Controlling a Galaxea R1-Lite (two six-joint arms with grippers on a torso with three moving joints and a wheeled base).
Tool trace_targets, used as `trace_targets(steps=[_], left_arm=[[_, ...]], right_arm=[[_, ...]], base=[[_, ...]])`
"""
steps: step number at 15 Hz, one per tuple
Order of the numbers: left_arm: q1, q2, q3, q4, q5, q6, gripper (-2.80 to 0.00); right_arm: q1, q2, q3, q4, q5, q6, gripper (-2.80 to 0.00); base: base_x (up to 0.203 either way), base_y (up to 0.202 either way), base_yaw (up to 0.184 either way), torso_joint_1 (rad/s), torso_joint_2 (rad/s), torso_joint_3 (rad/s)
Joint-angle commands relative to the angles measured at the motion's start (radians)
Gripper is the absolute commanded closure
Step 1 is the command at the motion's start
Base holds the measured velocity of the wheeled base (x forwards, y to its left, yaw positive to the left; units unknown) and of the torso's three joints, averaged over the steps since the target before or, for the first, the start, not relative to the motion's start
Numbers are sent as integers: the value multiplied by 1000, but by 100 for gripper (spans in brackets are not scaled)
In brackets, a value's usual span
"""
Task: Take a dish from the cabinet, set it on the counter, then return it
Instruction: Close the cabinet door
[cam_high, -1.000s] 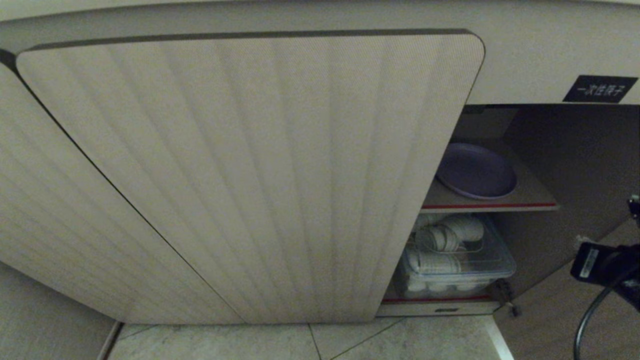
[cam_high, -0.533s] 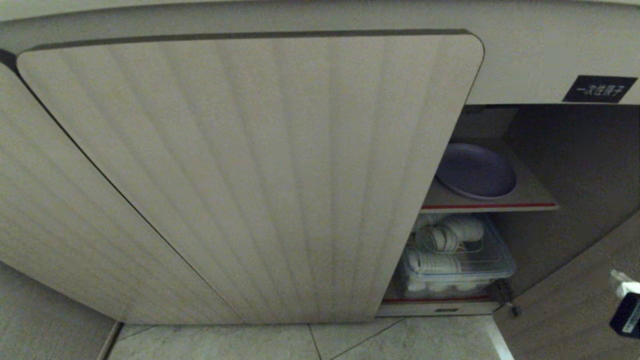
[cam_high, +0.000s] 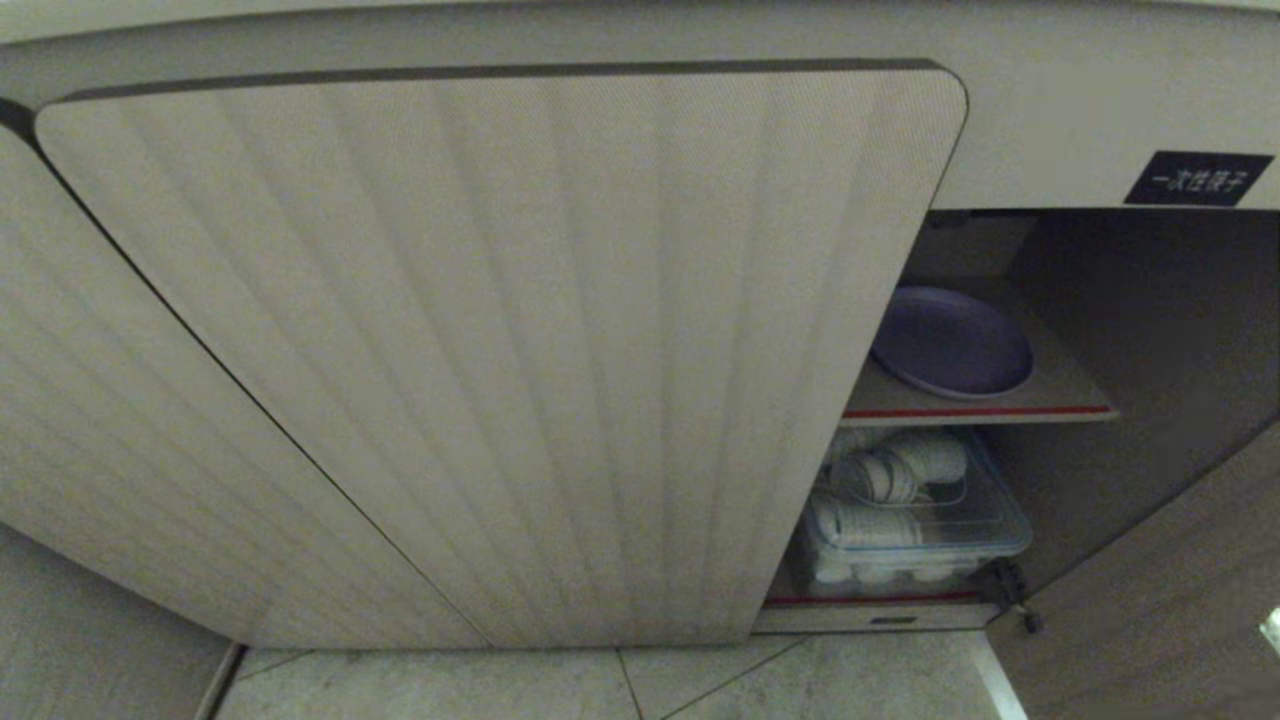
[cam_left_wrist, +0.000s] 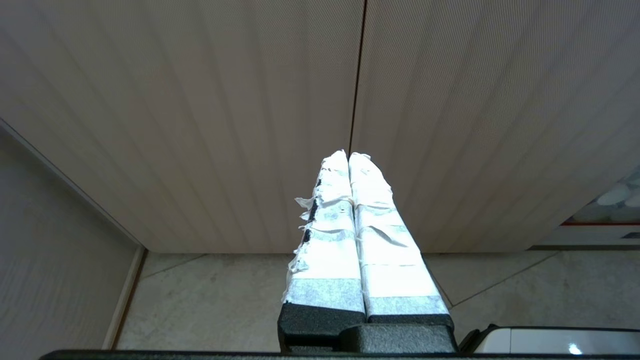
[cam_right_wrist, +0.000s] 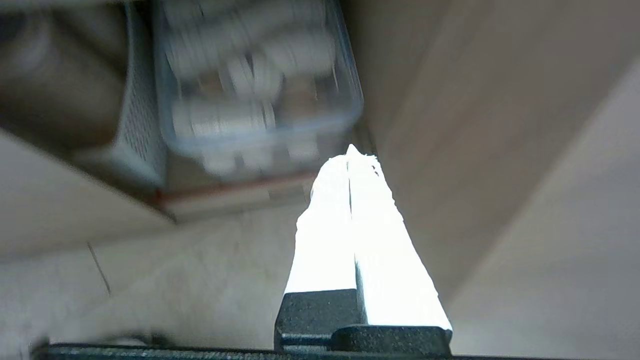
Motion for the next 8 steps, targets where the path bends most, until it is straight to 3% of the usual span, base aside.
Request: trace_targets(steps=[1, 5, 8], left_arm=[[0, 0, 0, -1, 0, 0, 0], [0, 0, 0, -1, 0, 0, 0], [0, 0, 0, -1, 0, 0, 0]], right_arm=[[-4, -153, 1, 136, 0, -1, 0], [-11, -341, 1, 335, 8, -33, 0], [-11, -463, 1, 390, 110, -45, 0]], base=[[0, 0, 0, 0, 0, 0], [0, 0, 0, 0, 0, 0], [0, 0, 0, 0, 0, 0]])
